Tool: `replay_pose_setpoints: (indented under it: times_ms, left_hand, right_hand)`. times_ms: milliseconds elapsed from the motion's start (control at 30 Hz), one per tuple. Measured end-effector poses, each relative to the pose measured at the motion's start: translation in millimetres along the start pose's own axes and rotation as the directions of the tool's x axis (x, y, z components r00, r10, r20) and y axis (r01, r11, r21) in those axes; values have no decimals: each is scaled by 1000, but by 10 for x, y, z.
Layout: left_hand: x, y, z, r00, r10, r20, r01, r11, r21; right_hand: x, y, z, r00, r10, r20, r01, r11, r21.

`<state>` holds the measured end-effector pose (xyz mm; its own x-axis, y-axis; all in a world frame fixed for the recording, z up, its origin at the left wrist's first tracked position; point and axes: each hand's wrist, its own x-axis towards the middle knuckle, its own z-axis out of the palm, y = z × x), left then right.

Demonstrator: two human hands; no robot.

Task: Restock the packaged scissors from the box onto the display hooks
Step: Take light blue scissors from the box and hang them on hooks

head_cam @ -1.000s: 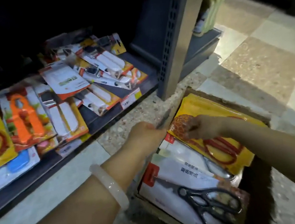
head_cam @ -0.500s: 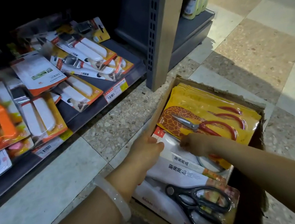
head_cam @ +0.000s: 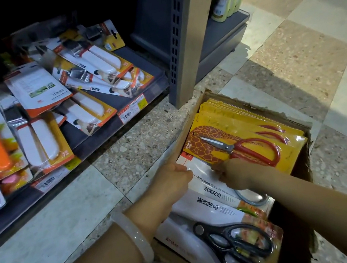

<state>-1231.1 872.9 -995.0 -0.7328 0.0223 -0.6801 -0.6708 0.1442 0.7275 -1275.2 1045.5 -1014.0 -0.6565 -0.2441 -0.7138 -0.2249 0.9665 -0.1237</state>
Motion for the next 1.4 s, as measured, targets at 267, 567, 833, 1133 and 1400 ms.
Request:
replay_pose_setpoints:
  times_ms: [267, 567, 833, 1133, 1400]
  left_hand:
    - [-38, -21, -88, 996, 78, -38, -74, 993, 90]
    - [-78, -14, -100, 989, 138, -52, -126, 973, 192]
    - [-152, -48, -226, 991, 119, -66, -107, 981, 165]
    - [-248, -168, -287, 982, 184, -43, -165, 946, 279]
    - [-258, -126, 154, 931, 206, 302, -363, 614, 700]
  right_hand:
    - [1, 16, -99, 996, -86, -8, 87, 993, 80]
    - [-104, -174, -84, 982, -88, 165, -4, 870, 492]
    - [-233, -372, -67, 940, -230, 251, 142, 935, 325]
    - [-131, -360, 10, 993, -92, 70, 65, 945, 321]
    - [-8, -56, 122, 988, 105, 109, -105, 994, -4]
